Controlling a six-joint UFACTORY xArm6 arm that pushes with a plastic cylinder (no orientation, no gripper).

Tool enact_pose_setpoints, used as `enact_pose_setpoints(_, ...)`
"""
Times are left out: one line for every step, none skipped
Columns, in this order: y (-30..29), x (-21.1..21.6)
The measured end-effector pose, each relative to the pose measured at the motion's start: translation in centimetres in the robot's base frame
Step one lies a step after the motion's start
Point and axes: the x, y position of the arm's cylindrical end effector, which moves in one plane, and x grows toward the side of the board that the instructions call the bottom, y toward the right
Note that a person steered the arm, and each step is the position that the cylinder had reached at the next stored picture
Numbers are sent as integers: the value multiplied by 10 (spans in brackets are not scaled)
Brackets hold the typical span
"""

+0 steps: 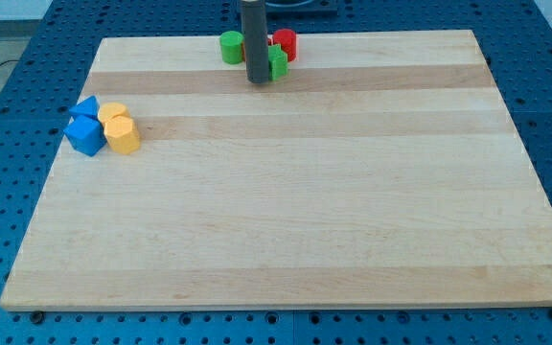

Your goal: Slightly tap the yellow hexagon

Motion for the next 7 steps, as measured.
enact_pose_setpoints(-1, 0)
enact_pose_setpoints(-4, 7)
enact_pose_setpoints(-9, 44)
enact_pose_setpoints(-35, 23)
enact_pose_setpoints(-98, -27)
enact_pose_setpoints(-215, -34)
enact_pose_setpoints(-257, -21)
